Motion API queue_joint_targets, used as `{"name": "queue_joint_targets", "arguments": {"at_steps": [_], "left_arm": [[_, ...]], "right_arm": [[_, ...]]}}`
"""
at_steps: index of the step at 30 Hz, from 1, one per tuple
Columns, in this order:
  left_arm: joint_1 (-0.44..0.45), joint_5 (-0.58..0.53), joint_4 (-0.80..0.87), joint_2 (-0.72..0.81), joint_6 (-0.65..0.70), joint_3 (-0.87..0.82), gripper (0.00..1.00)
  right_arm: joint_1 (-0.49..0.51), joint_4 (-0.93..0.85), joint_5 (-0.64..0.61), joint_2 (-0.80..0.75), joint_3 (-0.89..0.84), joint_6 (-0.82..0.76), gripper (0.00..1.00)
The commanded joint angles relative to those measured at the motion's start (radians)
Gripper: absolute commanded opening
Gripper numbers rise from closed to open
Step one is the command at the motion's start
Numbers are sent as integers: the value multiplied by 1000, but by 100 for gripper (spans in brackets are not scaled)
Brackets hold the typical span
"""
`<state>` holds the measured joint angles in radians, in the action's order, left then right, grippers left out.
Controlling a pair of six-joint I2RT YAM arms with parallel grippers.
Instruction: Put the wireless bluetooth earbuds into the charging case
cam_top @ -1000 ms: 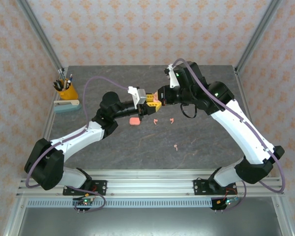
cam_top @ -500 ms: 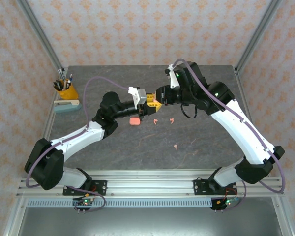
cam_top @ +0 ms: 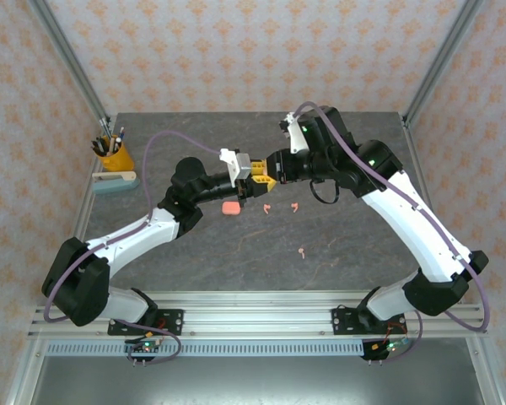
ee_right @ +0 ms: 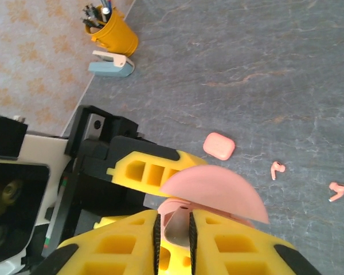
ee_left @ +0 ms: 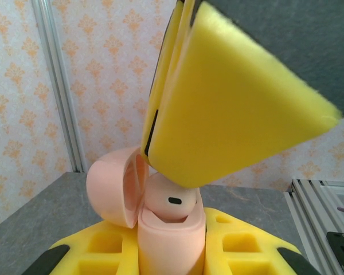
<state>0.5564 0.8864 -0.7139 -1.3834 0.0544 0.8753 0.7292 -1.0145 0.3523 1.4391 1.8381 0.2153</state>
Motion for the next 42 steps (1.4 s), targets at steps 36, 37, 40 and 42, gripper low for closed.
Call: {"name": "queue_joint_targets", "arguments": {"at_steps": [36,37,40,42], "left_arm": [[4,34,27,40,442,226,0],[5,38,28,36,445,229,0],[3,43,29,26,452,238,0],[3,43,24,22,452,239,0]], "right_arm": [[-310,111,-66,-135,-58,148,40],[-311,108,-65,-131,-54,147,40],[-313,102,-61,-124,-50,147,41],[-315,103,-59,-121,-50,148,41]]}}
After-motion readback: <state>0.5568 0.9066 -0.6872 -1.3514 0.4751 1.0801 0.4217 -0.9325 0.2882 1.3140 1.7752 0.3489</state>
